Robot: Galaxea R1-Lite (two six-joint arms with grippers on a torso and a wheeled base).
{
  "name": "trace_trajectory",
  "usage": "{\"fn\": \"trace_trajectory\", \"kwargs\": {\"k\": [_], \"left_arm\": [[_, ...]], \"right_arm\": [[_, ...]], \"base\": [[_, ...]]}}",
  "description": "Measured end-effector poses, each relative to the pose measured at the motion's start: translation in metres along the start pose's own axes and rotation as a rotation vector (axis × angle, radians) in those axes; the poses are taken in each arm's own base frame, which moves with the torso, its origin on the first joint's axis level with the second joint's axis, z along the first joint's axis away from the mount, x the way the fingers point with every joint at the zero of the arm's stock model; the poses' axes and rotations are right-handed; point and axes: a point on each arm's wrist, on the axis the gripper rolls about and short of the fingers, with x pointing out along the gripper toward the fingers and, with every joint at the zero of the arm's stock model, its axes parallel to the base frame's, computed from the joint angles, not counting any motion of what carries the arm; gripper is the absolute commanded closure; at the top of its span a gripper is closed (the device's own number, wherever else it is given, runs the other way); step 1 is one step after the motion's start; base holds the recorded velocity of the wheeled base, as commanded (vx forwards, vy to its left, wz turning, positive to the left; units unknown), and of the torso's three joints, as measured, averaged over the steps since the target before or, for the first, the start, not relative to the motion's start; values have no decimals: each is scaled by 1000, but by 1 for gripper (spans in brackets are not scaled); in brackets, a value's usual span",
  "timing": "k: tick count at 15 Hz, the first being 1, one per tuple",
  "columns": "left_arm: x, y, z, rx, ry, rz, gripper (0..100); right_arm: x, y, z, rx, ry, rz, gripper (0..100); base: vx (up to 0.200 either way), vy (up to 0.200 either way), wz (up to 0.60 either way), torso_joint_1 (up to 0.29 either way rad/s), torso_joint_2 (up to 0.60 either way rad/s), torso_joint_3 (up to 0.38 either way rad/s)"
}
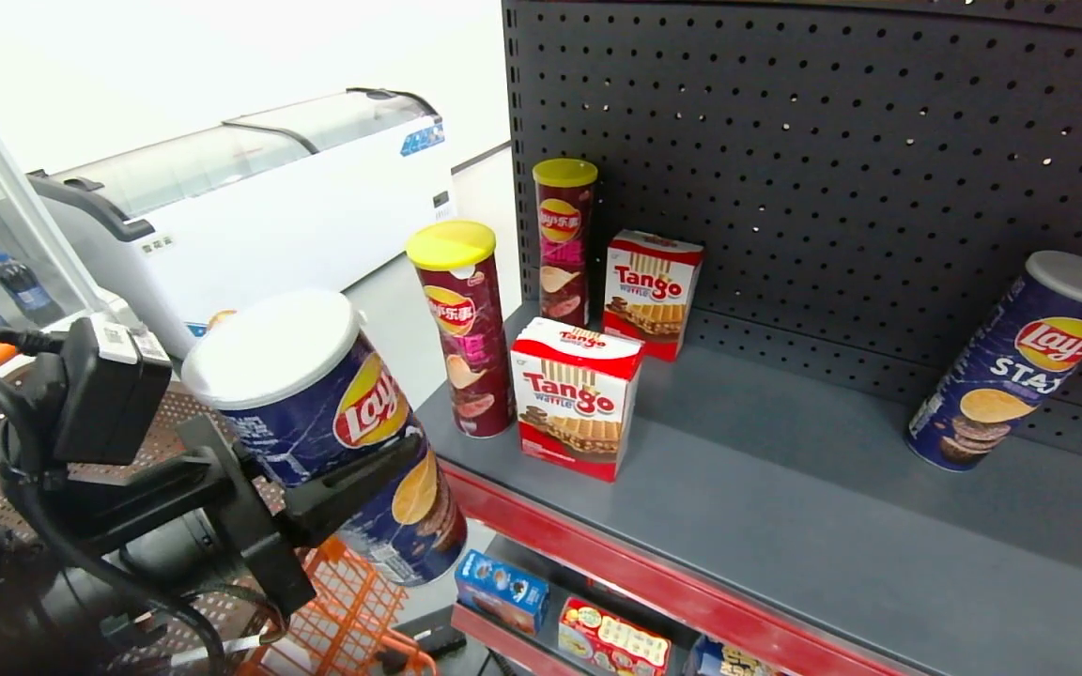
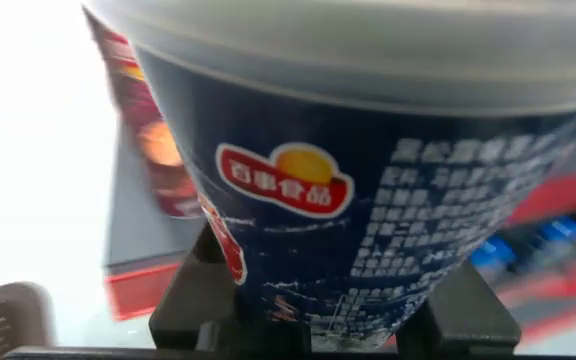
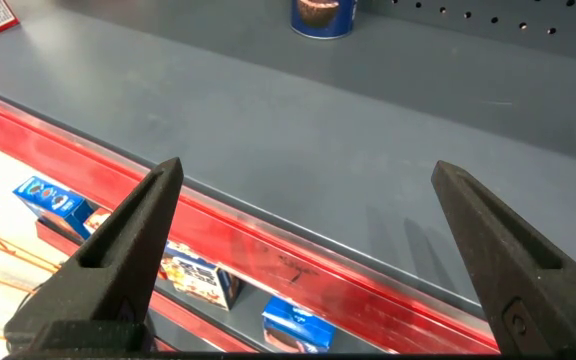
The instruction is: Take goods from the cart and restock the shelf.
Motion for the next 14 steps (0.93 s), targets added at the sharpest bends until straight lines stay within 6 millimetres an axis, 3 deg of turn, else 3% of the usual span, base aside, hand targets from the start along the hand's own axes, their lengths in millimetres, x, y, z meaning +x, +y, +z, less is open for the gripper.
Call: {"fn": "trace_trajectory", "kwargs": {"k": [8, 14], "left_arm": [[-3, -11, -1, -16, 50, -223, 100], [-3, -11, -1, -17, 49, -267, 100]], "right_arm": [[0, 0, 0, -1, 0, 1, 0], [0, 0, 0, -1, 1, 2, 0]], "base": [[0, 0, 0, 0, 0, 0], [0, 0, -600, 5, 0, 2]]}}
